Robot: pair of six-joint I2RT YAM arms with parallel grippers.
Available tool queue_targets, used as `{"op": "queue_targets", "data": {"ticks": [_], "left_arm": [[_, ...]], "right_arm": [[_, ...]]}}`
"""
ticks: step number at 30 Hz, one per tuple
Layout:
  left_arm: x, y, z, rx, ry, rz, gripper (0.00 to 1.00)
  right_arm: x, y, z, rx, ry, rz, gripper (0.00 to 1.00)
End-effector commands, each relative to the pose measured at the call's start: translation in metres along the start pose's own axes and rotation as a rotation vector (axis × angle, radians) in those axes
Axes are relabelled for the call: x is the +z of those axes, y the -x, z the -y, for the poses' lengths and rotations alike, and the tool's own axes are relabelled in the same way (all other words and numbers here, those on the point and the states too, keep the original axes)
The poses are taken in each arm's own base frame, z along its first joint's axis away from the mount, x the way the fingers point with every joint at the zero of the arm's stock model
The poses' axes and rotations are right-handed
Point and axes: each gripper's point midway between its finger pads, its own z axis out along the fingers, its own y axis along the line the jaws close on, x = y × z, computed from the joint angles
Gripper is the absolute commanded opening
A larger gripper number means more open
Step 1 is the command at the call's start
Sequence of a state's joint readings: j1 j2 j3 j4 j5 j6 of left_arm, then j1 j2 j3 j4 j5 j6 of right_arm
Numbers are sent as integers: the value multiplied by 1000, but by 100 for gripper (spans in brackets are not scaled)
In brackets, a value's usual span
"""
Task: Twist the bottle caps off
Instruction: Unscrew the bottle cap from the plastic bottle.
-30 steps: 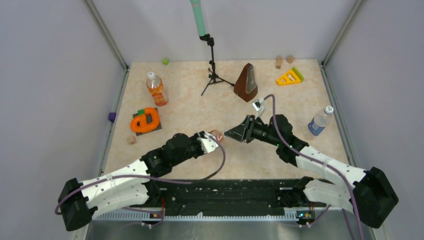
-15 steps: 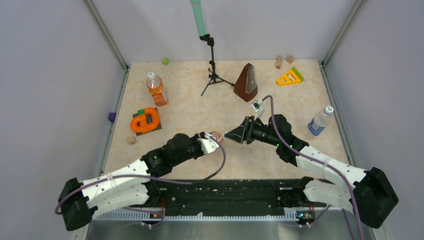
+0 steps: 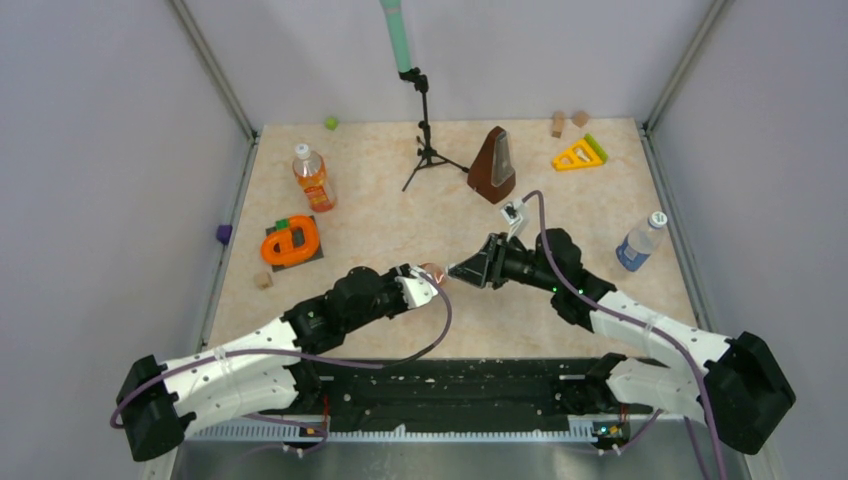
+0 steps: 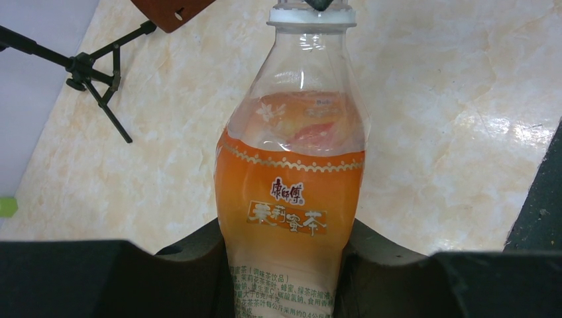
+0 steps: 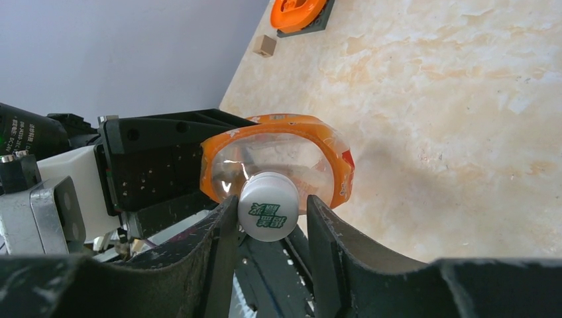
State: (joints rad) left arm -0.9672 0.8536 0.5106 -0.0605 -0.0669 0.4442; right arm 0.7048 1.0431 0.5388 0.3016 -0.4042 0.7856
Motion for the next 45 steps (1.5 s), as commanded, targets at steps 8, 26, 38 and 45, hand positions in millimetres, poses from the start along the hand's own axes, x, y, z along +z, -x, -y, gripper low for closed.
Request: {"op": "queue_targets", "data": {"ticks": [8, 26, 38, 45], "left_arm": [[-1, 28, -10, -11, 22, 80, 0], [-38, 69, 23, -336, -602, 245, 0], [-73, 97, 48, -337, -1015, 441, 0], [-79, 90, 55, -324, -1073, 419, 0]], "right_arm": [[1, 20, -19, -41, 55, 54, 25], [-32, 3, -72, -689, 380, -116, 0], [-67, 0, -99, -1153, 577, -53, 0], [-75, 6, -108, -1260, 595, 7, 0]]}}
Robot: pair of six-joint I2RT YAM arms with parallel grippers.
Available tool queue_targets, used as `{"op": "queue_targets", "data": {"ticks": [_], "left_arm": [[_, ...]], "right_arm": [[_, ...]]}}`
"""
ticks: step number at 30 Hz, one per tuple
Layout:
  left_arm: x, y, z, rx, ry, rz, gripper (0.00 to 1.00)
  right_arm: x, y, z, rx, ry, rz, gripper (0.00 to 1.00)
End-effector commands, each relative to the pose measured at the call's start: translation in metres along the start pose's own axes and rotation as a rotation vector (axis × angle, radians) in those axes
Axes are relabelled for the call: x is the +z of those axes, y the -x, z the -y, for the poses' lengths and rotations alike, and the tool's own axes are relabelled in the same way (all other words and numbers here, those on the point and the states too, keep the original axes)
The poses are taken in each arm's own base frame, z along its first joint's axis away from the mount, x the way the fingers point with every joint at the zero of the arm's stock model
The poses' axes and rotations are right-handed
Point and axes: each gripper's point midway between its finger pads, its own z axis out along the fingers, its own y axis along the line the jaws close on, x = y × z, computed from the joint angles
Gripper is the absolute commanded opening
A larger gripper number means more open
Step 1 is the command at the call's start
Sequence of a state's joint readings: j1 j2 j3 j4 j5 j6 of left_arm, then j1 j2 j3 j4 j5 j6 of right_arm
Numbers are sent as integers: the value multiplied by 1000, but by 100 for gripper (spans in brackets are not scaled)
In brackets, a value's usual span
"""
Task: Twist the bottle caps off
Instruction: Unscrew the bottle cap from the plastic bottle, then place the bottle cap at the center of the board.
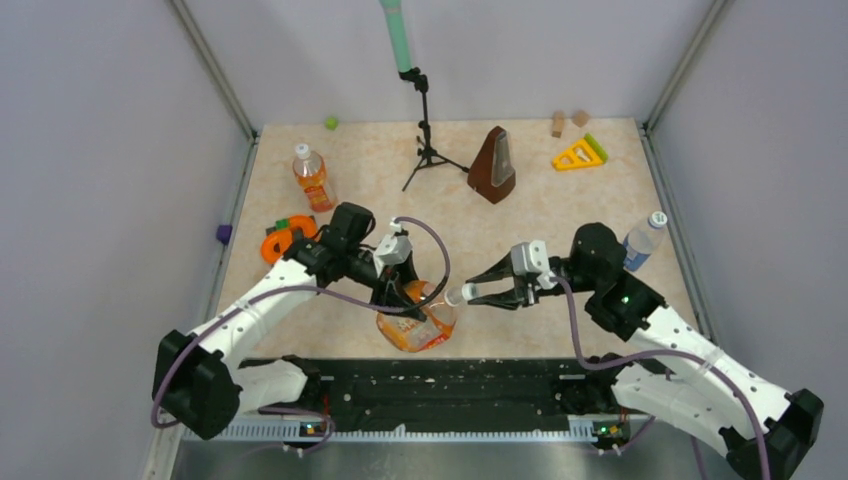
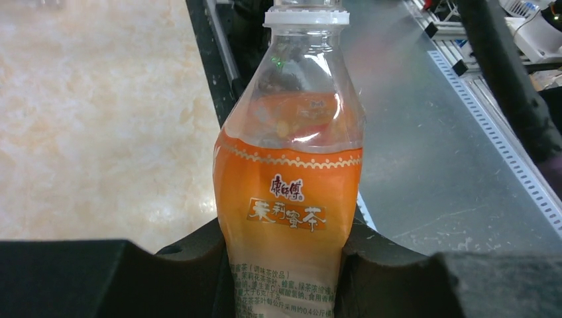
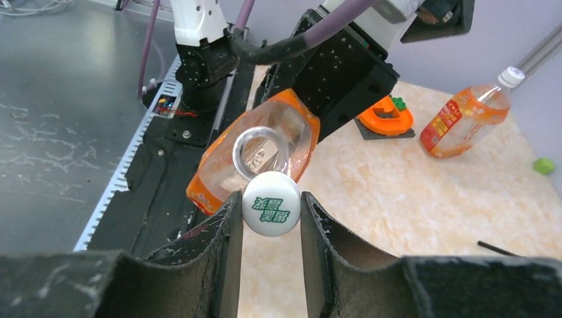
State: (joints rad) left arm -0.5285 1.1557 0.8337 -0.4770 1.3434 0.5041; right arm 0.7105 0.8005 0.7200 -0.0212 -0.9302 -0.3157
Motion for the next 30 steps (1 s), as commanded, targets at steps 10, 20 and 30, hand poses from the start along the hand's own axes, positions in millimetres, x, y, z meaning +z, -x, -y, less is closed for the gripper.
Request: {"op": "queue_targets", "data": {"ticks": [10, 20, 30], "left_arm": [[-28, 29, 31, 200, -35, 214, 0], [-39, 30, 16, 204, 48, 273, 0], [-42, 29, 16, 232, 64, 276, 0]], "right_arm": [[-36, -11, 96, 45, -614, -50, 0], [-73, -77, 154, 389, -1069, -230, 0], [-133, -178, 190, 764, -1414, -468, 1]]}}
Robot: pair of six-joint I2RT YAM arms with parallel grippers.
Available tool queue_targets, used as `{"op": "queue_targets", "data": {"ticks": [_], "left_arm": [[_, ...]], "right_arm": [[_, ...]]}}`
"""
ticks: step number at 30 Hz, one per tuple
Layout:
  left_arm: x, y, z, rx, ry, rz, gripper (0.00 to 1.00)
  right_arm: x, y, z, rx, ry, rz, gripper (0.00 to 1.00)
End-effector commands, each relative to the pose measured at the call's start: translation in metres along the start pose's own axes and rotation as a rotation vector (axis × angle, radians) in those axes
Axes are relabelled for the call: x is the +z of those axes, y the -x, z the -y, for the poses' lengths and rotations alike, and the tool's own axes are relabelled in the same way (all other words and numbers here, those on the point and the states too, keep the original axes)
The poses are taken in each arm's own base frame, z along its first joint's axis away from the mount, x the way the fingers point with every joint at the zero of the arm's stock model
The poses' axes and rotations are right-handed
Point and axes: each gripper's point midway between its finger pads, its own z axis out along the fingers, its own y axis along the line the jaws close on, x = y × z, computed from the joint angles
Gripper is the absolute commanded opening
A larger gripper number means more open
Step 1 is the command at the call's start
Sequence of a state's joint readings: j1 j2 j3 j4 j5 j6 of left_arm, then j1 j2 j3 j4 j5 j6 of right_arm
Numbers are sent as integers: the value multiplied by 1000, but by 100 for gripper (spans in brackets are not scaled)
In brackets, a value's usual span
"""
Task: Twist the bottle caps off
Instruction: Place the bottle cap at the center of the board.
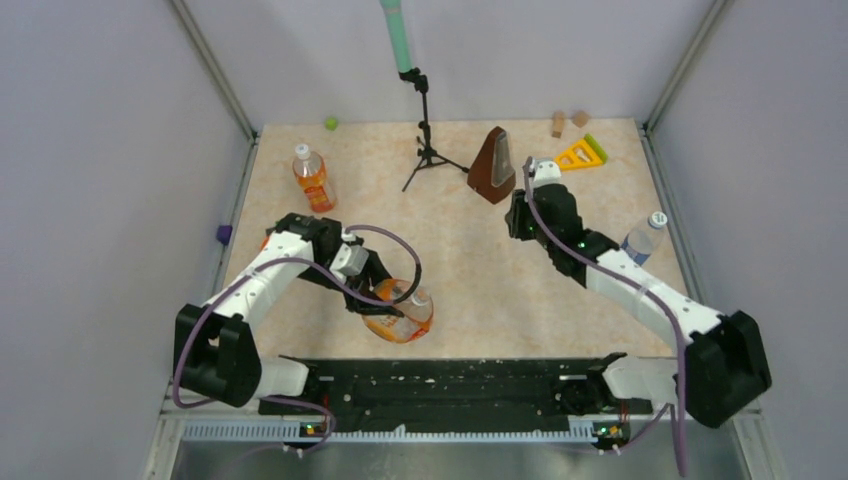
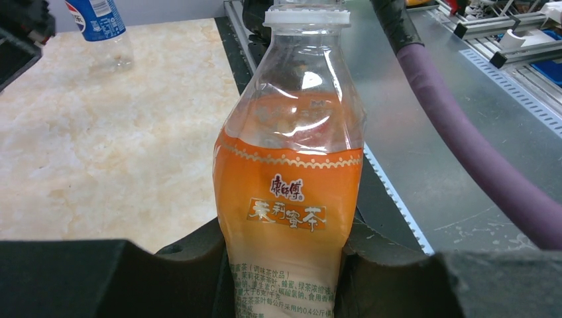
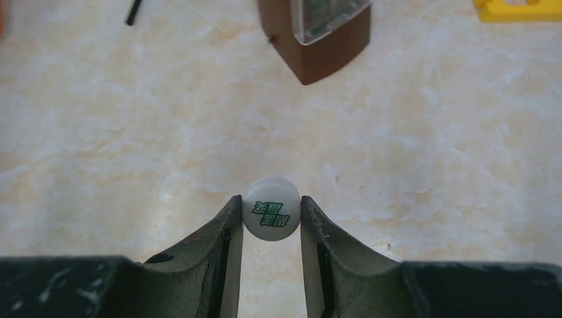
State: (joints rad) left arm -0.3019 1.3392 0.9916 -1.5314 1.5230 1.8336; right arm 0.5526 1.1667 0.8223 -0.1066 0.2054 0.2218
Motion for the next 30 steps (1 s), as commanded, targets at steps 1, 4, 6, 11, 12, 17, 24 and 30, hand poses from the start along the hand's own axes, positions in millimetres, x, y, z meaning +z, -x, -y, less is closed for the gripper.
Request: {"op": "queue_targets", "data": {"ticks": [1, 4, 6, 11, 12, 17, 24, 30], "left_arm": [[3, 30, 3, 6, 48, 147, 0], [3, 32, 7, 22, 48, 146, 0], [3, 33, 9, 29, 48, 146, 0], [3, 34, 11, 43, 50, 147, 0], [3, 34, 12, 46, 50, 146, 0], [2, 36, 13, 68, 53, 147, 0], [2, 36, 13, 73, 54, 146, 0], [1, 34, 12, 84, 60, 145, 0]], "right_arm": [[29, -15, 35, 110, -169, -125, 1], [53, -30, 56, 168, -223, -174, 2], [66, -37, 66, 195, -257, -197, 2], [94, -60, 88, 235, -317, -273, 3], [96, -65, 88, 230, -319, -296, 3], [109, -81, 100, 241, -367, -298, 7], [123, -82, 118, 291, -408, -268, 18], [126, -79, 112, 309, -346, -285, 44]]}}
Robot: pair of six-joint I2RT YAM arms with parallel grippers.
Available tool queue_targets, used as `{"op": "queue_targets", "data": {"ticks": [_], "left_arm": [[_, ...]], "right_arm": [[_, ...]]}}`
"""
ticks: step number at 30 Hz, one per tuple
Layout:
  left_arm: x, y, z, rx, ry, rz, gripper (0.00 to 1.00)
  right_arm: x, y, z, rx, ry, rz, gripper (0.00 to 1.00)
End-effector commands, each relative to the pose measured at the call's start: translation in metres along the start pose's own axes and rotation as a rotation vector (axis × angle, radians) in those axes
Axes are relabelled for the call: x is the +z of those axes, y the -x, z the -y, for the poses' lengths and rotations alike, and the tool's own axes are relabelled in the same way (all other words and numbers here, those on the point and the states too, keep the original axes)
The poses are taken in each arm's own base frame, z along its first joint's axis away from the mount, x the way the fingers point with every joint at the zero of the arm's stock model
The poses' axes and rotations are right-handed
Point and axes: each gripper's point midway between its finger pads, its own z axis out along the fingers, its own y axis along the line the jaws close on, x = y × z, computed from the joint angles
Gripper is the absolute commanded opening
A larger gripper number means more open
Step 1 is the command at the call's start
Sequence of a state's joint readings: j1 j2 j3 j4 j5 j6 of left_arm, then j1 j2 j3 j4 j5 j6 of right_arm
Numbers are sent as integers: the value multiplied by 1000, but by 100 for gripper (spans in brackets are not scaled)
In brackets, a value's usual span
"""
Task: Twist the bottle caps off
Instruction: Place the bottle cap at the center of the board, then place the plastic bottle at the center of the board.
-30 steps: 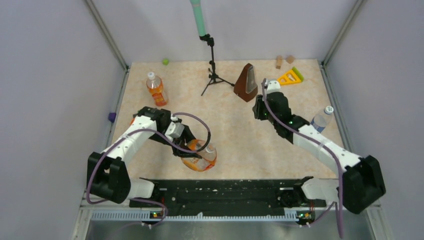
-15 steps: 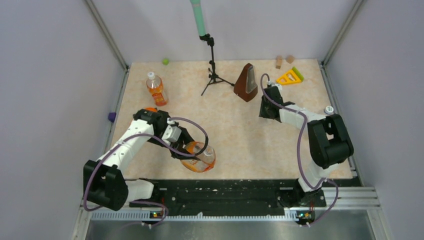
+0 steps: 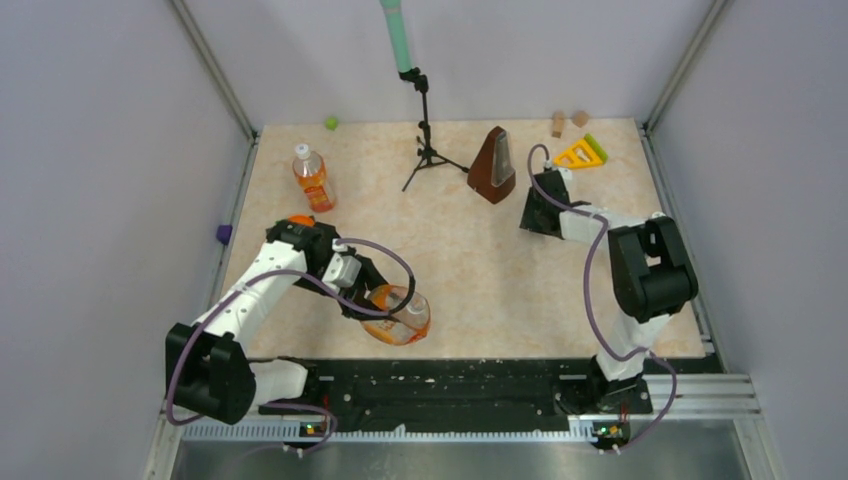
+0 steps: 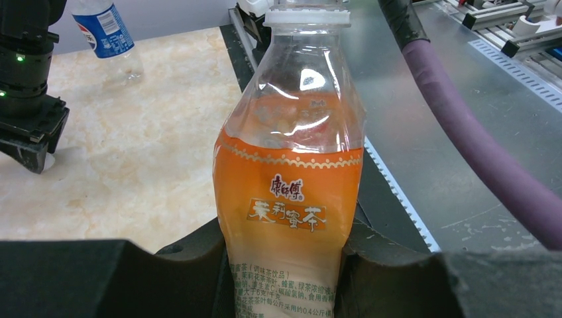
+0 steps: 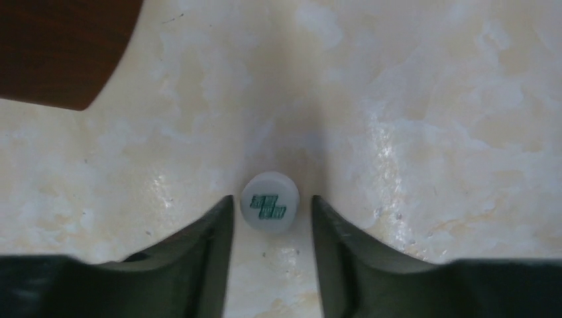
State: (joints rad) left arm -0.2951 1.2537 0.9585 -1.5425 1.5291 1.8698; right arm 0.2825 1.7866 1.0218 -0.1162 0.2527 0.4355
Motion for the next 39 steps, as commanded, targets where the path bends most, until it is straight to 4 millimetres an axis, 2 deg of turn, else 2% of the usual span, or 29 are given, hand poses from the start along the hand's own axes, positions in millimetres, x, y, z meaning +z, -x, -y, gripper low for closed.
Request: {"op": "queue_targets", "data": {"ticks": [1, 3, 6, 9, 10, 11, 13, 15, 17, 19, 21, 29, 39], "left_arm": [[2, 27, -4, 4, 56, 139, 0], [2, 25, -5, 1, 57, 138, 0], [2, 23, -6, -7, 58, 138, 0], [2, 22, -7, -12, 60, 139, 0], [2, 22, -7, -12, 60, 138, 0], [2, 23, -7, -13, 61, 139, 0], [2, 22, -7, -15, 61, 138, 0], [1, 22, -7, -15, 63, 137, 0], [1, 22, -7, -14, 62, 137, 0], [1, 22, -7, -16, 63, 138, 0], [1, 22, -7, -17, 64, 138, 0], [1, 21, -9, -28, 65, 138, 0], [0, 18, -12, -41, 69, 137, 0]], "right_arm": [[-6, 29, -16, 39, 82, 60, 56], [-20, 35, -19, 36, 108, 74, 61], [-60, 50, -33, 29, 199, 131, 62], [-122, 65, -61, -7, 350, 232, 64], [-147, 69, -72, -19, 423, 267, 64], [-180, 74, -82, -37, 506, 327, 64], [-237, 72, -109, -92, 712, 434, 64], [-292, 58, -128, -142, 935, 511, 64], [-331, 36, -139, -214, 1103, 534, 63], [-358, 15, -148, -288, 1214, 537, 60], [-376, -6, -158, -369, 1283, 527, 58], [-401, -64, -194, -569, 1380, 488, 58], [-428, -85, -203, -607, 1504, 516, 61]]}}
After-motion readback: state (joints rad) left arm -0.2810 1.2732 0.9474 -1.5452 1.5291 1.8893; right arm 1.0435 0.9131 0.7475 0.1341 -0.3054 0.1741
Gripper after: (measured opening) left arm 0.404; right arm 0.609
